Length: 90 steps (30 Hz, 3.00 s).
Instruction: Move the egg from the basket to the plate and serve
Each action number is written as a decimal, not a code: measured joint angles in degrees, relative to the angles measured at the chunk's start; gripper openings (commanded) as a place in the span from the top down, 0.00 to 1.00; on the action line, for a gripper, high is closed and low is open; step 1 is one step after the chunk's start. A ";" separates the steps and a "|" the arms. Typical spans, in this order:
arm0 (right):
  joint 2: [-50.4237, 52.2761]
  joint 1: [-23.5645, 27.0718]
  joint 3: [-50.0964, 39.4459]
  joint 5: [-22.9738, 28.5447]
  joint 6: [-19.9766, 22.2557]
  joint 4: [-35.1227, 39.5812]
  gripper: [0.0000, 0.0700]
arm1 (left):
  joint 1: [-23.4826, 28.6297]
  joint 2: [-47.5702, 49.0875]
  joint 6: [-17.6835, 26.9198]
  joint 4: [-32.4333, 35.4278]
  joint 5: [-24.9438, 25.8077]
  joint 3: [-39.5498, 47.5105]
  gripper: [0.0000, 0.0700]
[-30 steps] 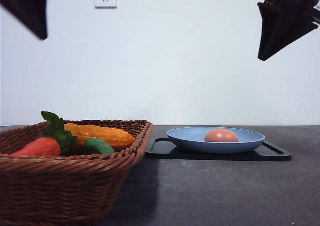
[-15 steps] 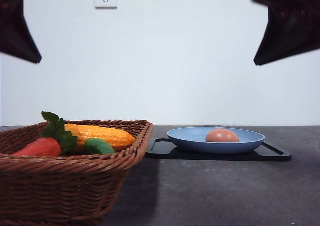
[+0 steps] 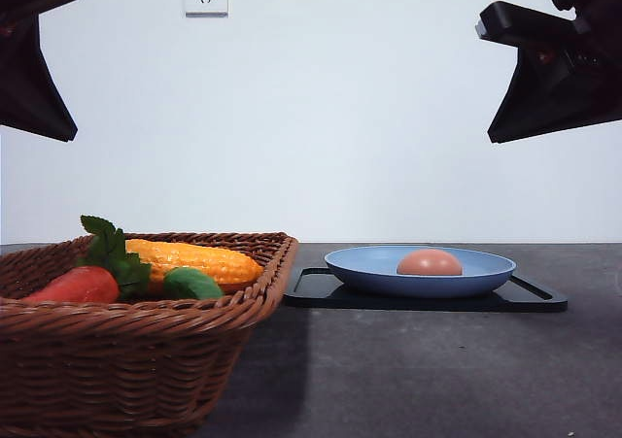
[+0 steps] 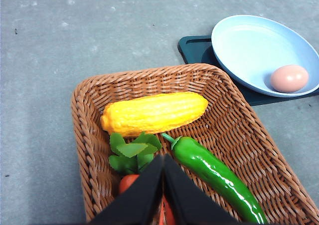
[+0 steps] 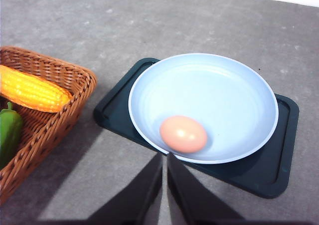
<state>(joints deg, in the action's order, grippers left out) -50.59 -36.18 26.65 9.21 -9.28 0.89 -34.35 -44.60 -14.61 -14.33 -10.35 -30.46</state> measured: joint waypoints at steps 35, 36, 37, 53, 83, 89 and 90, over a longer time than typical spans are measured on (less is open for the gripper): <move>0.00 0.00 0.00 0.02 -0.02 0.00 1.00 | 29.60 44.39 10.89 -3.85 0.23 22.33 1.00; 0.00 0.00 0.00 0.02 -0.02 0.00 1.00 | 29.78 44.39 10.46 -3.39 0.67 23.49 1.00; 0.00 0.00 0.00 0.02 -0.02 0.00 1.00 | 29.96 44.39 10.07 -2.89 1.15 24.56 1.00; 0.00 0.00 0.00 0.02 -0.02 0.02 1.00 | 31.40 44.35 8.38 3.43 4.37 28.39 1.00; 7.73 2.38 -0.06 5.10 5.00 -3.85 1.00 | 32.89 44.35 7.78 3.43 4.35 28.39 1.00; 21.36 12.28 -3.72 1.04 8.88 -3.47 1.00 | 32.89 44.35 7.78 3.43 4.35 28.39 1.00; 23.42 14.37 -4.95 -0.84 9.02 -3.53 1.00 | 32.89 44.35 7.78 3.43 4.35 28.39 1.00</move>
<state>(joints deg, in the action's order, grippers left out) -27.17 -21.81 21.70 8.37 -0.26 -2.65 -1.45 -0.25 -6.83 -10.90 -6.00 -2.07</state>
